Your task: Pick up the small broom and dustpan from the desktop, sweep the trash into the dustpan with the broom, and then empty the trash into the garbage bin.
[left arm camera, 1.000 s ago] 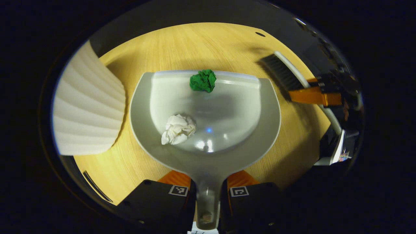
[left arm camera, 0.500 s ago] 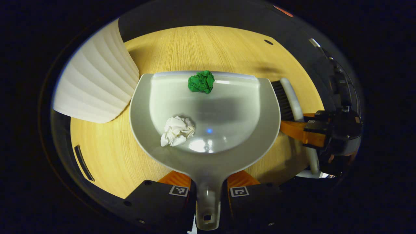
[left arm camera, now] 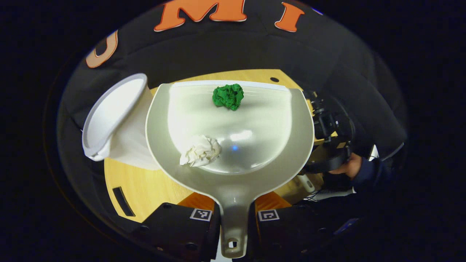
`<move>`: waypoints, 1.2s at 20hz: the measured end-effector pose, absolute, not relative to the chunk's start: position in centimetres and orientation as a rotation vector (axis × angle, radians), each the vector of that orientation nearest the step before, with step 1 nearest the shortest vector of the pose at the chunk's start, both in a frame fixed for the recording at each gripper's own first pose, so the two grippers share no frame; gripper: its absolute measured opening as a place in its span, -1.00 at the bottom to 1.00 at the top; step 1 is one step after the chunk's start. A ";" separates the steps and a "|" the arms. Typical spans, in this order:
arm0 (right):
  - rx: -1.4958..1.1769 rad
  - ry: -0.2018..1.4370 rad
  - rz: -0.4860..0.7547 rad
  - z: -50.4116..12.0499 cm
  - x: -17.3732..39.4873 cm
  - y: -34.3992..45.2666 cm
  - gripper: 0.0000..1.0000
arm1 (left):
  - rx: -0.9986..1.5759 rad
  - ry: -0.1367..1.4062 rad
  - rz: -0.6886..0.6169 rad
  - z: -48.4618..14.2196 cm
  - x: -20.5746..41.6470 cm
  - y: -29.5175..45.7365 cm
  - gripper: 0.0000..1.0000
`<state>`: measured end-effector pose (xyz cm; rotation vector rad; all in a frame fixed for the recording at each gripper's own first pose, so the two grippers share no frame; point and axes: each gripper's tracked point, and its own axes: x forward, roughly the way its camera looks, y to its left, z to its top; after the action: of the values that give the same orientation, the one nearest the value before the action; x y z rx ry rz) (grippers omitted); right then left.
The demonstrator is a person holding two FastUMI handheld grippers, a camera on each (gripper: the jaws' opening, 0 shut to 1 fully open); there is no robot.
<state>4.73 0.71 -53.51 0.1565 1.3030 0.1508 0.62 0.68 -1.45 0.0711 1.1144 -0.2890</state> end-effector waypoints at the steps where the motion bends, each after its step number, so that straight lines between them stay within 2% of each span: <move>1: 0.154 1.298 0.155 -53.1 4.7 0.2 0.62 | 0.056 1.100 -0.303 -1.1 1.1 0.9 -0.36; 3: 0.157 1.284 0.167 -51.6 6.3 -1.0 0.77 | 0.001 1.078 -0.292 0.6 2.0 2.3 -0.37; 4: 0.160 1.272 0.171 -49.4 7.3 0.0 0.82 | -0.005 1.061 -0.259 1.4 3.0 3.7 -0.36; 6: 0.162 1.256 0.177 -49.6 6.7 0.8 0.91 | 0.005 1.031 -0.168 2.6 4.3 7.2 -0.37; 9: 0.158 1.259 0.188 -49.9 6.1 1.0 0.92 | 0.008 1.045 -0.051 2.0 4.4 12.0 -0.37; 13: 0.168 1.250 0.177 -50.1 6.3 0.5 0.92 | 0.093 1.158 0.072 -0.6 4.3 19.4 -0.36; 16: 0.172 1.240 0.163 -50.3 6.3 0.2 0.92 | 0.336 1.235 0.115 0.0 4.8 24.2 -0.37; 18: 0.164 1.246 0.146 -50.6 6.2 -0.2 0.91 | 0.503 1.271 0.139 0.6 4.3 24.8 -0.37; 24: 0.183 1.256 0.134 -51.1 5.7 -0.2 0.91 | 1.060 1.311 0.107 3.3 4.8 27.6 -0.37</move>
<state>5.71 -0.21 -51.07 0.1825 1.2560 0.1339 4.84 27.64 3.33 1.0601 1.3111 0.1067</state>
